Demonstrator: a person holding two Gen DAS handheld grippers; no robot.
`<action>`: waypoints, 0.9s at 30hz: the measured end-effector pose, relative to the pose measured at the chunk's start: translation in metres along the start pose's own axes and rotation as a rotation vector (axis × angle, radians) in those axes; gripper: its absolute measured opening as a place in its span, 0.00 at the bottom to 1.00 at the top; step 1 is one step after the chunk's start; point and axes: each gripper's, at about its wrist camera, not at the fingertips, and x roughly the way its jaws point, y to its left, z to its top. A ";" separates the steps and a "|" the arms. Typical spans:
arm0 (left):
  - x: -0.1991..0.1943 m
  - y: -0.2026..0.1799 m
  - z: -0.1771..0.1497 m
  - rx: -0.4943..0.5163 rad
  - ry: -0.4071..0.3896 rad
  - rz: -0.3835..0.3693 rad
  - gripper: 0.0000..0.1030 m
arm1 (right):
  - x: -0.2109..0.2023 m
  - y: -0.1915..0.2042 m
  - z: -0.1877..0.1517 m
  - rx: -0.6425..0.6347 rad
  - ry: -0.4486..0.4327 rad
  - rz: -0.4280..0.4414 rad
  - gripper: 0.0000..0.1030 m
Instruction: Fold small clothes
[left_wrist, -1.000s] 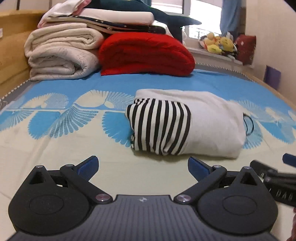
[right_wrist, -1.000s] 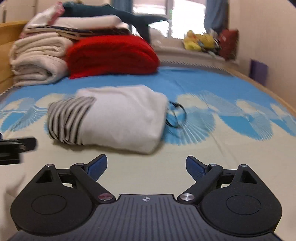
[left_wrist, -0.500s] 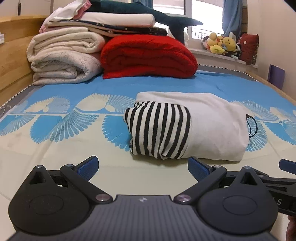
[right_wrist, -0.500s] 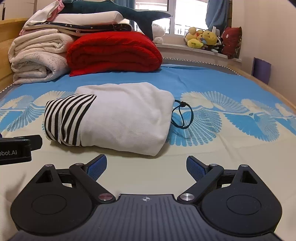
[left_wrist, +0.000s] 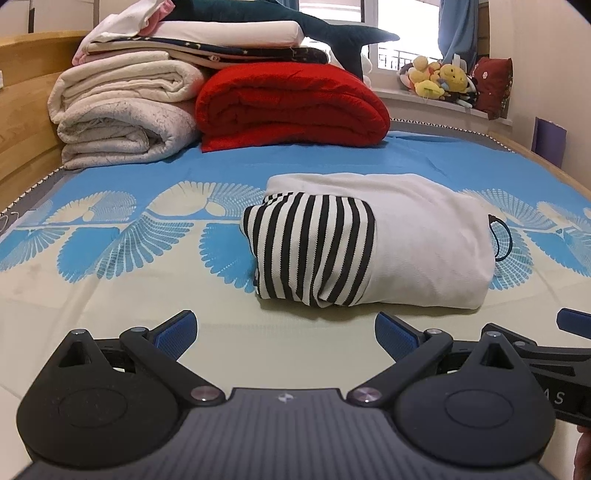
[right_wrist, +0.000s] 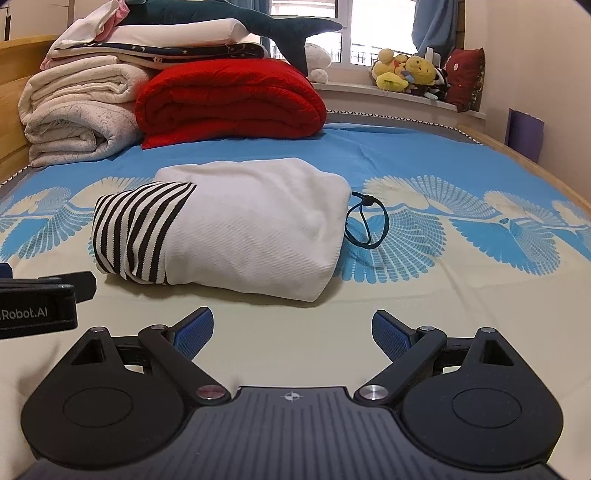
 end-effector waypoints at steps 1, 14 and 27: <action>0.000 0.000 0.000 -0.001 0.001 0.001 1.00 | 0.000 0.000 0.000 -0.001 0.001 0.000 0.91; 0.001 -0.001 -0.001 0.009 0.003 0.012 1.00 | 0.002 0.000 0.000 0.000 0.012 0.006 0.91; 0.000 0.000 -0.001 0.010 0.007 0.015 1.00 | 0.004 0.003 -0.002 -0.010 0.019 0.014 0.91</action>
